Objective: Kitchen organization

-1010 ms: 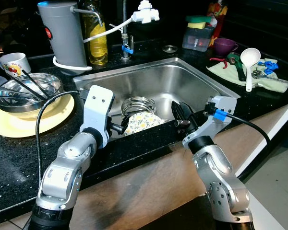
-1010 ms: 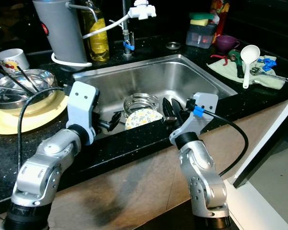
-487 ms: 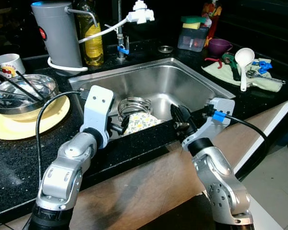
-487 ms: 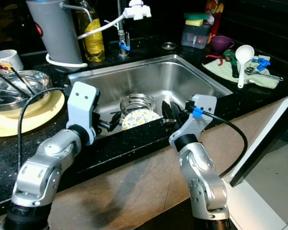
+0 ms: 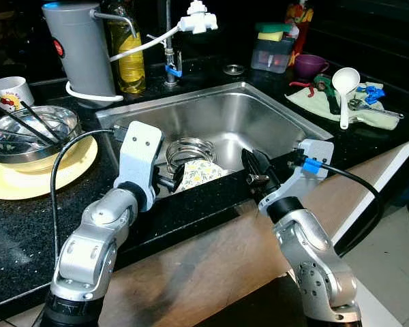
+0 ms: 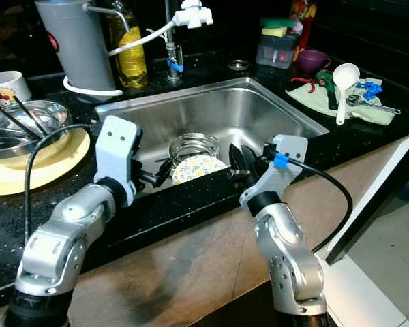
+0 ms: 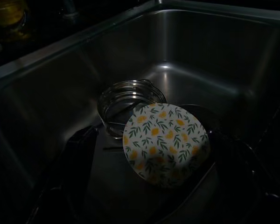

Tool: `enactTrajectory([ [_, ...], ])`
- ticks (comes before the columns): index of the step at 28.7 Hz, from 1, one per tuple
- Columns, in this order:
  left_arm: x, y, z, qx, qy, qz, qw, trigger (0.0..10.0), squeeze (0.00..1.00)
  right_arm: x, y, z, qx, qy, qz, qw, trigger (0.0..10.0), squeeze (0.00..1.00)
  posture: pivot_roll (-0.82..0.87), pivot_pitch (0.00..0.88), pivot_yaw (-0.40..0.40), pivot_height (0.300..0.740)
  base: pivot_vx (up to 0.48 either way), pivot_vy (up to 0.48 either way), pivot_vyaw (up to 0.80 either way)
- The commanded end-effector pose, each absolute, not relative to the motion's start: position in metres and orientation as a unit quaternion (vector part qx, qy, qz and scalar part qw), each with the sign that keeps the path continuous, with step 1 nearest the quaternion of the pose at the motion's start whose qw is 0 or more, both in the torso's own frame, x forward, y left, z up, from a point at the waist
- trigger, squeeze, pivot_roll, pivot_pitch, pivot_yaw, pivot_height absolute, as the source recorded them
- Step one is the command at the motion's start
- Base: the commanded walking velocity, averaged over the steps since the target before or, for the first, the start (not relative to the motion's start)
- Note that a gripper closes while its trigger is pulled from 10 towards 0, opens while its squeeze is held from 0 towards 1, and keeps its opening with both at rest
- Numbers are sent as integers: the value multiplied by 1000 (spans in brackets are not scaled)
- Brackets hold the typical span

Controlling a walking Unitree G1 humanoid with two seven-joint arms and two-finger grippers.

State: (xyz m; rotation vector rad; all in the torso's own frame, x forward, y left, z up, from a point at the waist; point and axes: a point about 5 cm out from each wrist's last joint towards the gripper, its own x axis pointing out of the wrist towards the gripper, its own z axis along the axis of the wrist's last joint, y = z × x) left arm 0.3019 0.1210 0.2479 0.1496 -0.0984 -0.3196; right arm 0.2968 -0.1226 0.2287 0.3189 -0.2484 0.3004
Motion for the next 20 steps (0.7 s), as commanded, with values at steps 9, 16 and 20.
enactTrajectory([
  [9,298,119,243,77,-38,-167,982,10000,0,294,-123,227,160,-117,149,969,10000,0,-100,124,-29,740,-277,0,0],
  [16,298,119,243,77,-37,-167,982,10000,0,294,-123,228,159,-117,148,969,10000,0,-102,126,-29,740,-275,0,0],
  [20,298,119,243,77,-36,-167,982,10000,0,293,-123,228,159,-116,148,969,10000,0,-102,126,-29,740,-276,0,0],
])
